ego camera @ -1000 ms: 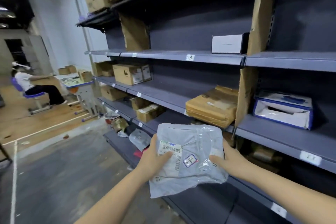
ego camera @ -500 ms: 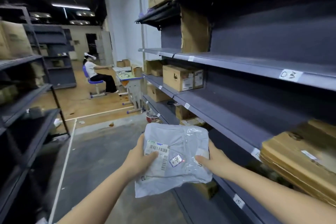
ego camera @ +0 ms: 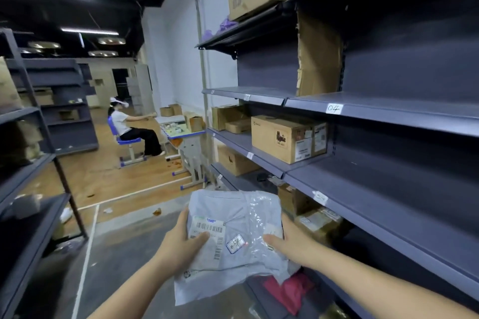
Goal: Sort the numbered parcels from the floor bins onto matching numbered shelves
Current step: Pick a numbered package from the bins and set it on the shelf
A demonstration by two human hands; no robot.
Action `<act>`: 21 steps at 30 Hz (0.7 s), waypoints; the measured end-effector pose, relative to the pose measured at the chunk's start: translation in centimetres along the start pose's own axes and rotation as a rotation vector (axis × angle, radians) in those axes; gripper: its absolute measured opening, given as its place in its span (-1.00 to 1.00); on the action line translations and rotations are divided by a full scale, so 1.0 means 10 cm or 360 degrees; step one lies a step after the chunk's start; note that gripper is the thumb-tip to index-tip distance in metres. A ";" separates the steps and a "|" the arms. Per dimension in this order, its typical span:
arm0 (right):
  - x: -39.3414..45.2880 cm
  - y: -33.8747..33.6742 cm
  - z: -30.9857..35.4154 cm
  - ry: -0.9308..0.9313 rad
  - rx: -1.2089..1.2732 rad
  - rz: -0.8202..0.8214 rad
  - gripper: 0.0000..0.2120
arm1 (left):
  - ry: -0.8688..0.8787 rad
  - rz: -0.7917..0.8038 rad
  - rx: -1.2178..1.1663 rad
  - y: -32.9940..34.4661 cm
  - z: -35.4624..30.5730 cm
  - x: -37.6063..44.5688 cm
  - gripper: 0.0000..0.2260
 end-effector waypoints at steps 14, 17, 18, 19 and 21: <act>2.38 0.07 -0.02 0.0125 -0.0074 -0.0340 -0.45 | 0.0238 0.0251 -0.0047 0.37 0.26 2.91 -0.42; 2.87 -0.06 -0.03 0.0136 -0.0071 -0.0441 -0.50 | 0.0303 0.0305 -0.0067 0.49 0.10 3.48 -0.36; 3.03 -0.11 -0.03 0.0137 -0.0075 -0.0491 -0.51 | 0.0311 0.0310 -0.0075 0.54 0.04 3.66 -0.35; 3.17 -0.17 -0.02 0.0141 -0.0087 -0.0548 -0.51 | 0.0305 0.0295 -0.0087 0.58 -0.01 3.83 -0.35; 3.44 -0.28 0.01 0.0167 -0.0085 -0.0683 -0.52 | 0.0251 0.0228 -0.0102 0.69 -0.09 4.18 -0.39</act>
Point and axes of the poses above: each hand's wrist, its own x-axis towards the middle knuckle, its own y-axis out of the palm, z = x × y, the point moved 1 cm from there along x, towards the middle knuckle, and after that the axes turned 7 degrees about -z, right-handed, at the moved point
